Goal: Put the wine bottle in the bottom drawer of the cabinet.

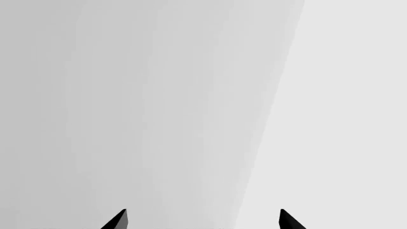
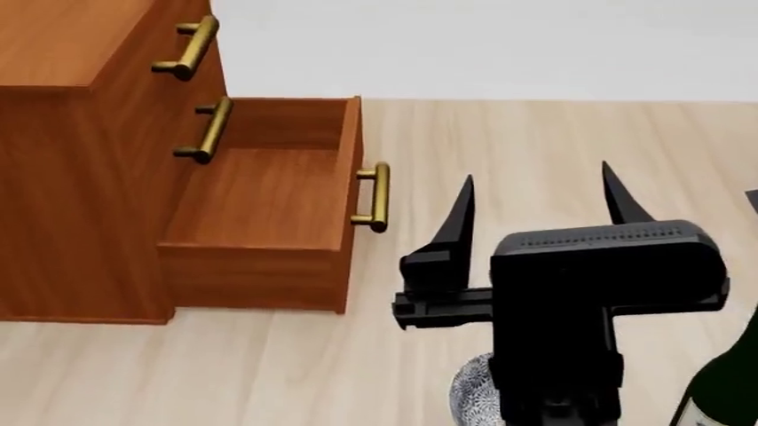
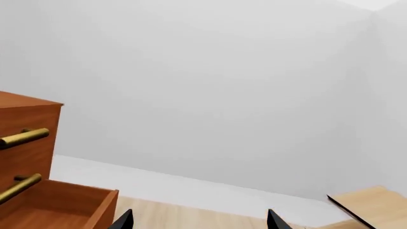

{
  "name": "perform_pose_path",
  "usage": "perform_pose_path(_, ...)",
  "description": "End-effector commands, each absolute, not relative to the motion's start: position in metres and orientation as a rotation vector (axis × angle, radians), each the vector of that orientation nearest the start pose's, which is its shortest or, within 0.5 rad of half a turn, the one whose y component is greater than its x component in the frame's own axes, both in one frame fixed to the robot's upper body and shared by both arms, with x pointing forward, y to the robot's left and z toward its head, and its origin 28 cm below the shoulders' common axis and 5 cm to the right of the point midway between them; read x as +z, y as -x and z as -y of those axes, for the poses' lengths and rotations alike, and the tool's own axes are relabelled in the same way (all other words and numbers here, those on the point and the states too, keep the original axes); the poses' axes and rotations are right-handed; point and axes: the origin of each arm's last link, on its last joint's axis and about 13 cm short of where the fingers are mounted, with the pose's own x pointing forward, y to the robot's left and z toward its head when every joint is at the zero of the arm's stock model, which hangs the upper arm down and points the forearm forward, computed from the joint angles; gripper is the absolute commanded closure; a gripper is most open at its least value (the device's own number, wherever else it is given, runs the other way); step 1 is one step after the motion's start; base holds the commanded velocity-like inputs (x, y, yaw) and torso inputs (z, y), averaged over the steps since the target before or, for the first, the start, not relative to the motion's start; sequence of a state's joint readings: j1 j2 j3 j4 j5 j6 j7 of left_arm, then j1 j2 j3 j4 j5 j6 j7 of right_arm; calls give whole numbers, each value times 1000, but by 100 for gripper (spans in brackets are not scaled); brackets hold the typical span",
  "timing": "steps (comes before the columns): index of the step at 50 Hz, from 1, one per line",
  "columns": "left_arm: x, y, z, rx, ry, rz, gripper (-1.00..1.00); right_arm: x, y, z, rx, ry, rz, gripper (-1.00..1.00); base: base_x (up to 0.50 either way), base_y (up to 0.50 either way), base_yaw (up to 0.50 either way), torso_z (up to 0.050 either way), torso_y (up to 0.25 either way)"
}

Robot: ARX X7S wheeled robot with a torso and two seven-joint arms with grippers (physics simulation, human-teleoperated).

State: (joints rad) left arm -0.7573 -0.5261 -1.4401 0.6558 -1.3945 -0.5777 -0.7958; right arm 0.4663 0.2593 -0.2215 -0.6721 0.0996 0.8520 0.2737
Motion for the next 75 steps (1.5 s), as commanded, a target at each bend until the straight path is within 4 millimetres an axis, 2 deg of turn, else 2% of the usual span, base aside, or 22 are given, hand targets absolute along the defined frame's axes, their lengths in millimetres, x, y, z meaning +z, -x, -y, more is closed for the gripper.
perform_pose_path(1, 303, -81, -407, 733, 1030, 1359, -100, 190, -244, 101, -68, 215, 268, -100, 223, 39, 0, 0, 0)
perform_pose_path(75, 304, -82, -407, 724, 1022, 1347, -100, 184, -245, 104, -69, 213, 267, -100, 238, 36, 0, 0, 0)
